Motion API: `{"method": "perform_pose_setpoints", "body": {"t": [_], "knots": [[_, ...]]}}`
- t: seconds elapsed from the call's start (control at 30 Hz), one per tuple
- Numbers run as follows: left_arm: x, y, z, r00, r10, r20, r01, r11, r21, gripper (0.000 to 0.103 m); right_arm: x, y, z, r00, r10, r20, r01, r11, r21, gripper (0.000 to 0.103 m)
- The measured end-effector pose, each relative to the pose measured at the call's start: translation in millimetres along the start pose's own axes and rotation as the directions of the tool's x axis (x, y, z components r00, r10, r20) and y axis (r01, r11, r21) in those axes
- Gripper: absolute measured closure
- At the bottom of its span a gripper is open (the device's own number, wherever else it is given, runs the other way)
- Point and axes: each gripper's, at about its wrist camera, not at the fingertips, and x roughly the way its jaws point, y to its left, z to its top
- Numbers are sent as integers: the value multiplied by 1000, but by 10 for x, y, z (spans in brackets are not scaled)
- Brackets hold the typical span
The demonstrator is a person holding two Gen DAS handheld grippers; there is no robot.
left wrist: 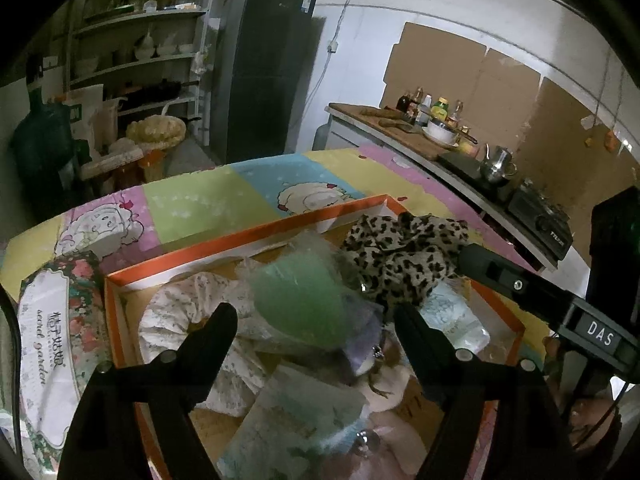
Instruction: Organize soft objects
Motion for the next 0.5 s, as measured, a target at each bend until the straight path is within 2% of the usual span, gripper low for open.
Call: {"method": "perform_pose_setpoints", "body": {"t": [0.5], "knots": [[-373,-76,-81,997,16,71,-18,1000,15,22,-335,104,-86,999,-14,47,15,1000,-16,53]]}}
